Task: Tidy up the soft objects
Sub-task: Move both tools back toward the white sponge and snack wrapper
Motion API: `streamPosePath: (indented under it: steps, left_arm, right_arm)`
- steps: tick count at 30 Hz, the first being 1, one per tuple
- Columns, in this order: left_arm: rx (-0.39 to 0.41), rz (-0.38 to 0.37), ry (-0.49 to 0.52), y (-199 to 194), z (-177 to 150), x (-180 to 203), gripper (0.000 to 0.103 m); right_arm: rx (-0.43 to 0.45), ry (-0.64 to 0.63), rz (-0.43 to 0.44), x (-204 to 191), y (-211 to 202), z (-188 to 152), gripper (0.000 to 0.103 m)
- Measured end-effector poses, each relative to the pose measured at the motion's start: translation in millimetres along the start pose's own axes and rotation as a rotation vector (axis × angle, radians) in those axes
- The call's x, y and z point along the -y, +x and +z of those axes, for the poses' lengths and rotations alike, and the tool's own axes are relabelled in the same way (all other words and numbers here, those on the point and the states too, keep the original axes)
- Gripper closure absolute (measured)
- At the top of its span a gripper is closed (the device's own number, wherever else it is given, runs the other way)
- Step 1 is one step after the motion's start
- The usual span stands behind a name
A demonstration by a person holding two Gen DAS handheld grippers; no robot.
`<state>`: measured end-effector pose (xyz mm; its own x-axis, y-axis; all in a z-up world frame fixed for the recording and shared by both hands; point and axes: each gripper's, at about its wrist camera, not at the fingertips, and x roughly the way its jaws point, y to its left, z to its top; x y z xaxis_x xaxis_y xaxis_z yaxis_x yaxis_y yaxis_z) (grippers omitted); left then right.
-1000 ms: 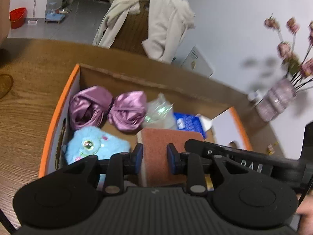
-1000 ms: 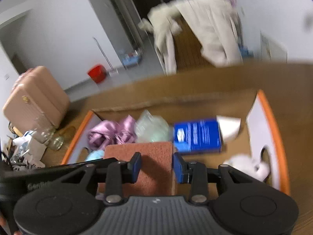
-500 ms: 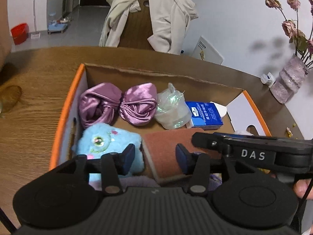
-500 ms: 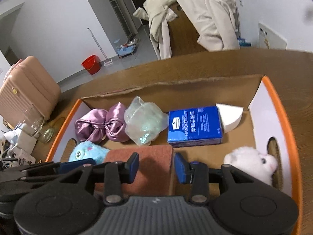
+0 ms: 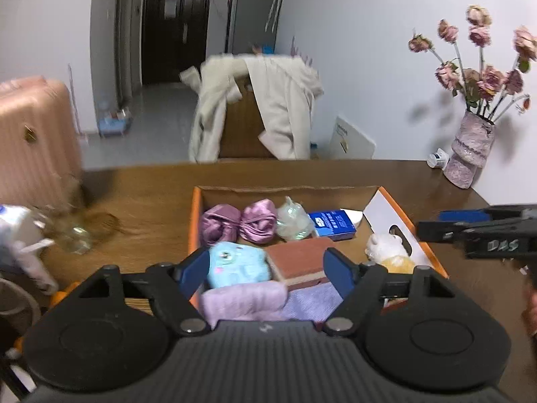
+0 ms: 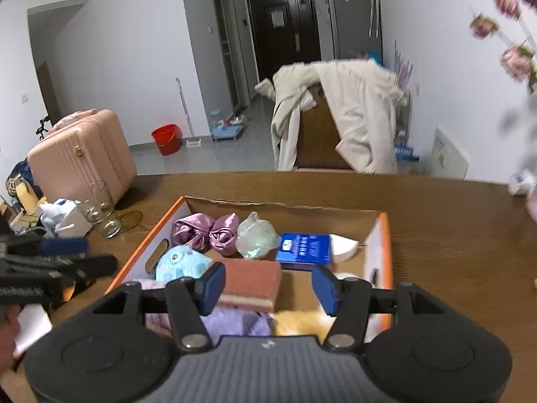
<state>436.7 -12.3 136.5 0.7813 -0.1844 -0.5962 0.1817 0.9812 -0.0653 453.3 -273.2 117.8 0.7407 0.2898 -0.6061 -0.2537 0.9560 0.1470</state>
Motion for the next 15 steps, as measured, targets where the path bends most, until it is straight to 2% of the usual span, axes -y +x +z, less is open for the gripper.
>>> streamPosePath:
  steps: [5,7,11,15]
  left_arm:
    - [0.099,0.032,0.053,-59.6,-32.1,5.2,0.020]
    - [0.144,0.032,0.063,-80.9,-50.5,7.4,0.012]
    - [0.269,0.048,0.098,-128.1,-104.1,15.5,0.006]
    - [0.328,0.035,0.059,-163.5,-151.8,20.4,0.003]
  right_arm:
    - [0.066,-0.020,-0.012,-1.5,-57.6,-29.5,0.037]
    - [0.104,-0.040,-0.006,-6.6,-82.8,-46.9,0.034]
    - [0.200,-0.086,0.016,-21.5,-128.9,-89.8,0.025]
    - [0.267,-0.114,0.026,-40.6,-165.3,-137.0,0.021]
